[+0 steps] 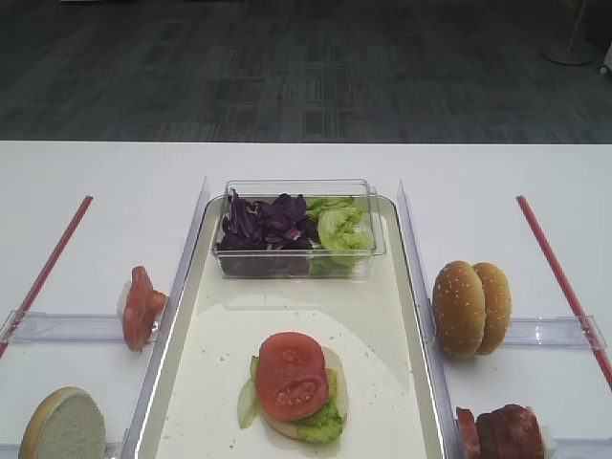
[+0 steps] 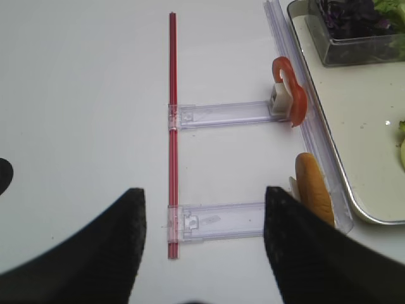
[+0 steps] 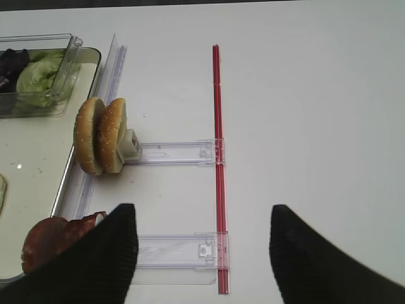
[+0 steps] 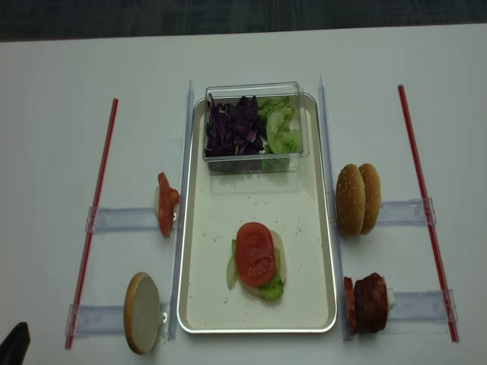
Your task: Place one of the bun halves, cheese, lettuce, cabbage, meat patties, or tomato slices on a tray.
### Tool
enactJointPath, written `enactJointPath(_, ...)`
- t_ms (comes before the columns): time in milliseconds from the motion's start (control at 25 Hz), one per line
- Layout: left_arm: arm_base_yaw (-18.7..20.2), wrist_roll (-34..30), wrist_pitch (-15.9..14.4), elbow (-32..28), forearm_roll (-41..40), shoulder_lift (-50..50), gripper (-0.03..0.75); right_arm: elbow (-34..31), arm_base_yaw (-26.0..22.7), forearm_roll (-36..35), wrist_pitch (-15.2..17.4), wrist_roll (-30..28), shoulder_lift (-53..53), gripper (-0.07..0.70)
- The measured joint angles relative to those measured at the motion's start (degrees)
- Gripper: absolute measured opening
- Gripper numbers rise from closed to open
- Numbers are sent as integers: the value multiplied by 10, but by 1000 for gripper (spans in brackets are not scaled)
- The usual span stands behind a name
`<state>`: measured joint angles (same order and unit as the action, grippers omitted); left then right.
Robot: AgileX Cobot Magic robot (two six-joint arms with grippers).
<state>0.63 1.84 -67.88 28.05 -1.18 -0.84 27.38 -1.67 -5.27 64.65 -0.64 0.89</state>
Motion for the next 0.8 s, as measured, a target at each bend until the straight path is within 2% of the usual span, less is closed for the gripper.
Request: enactJointPath(800, 0, 0, 0, 0, 0, 0, 380, 0, 0, 0, 0, 0, 0, 480)
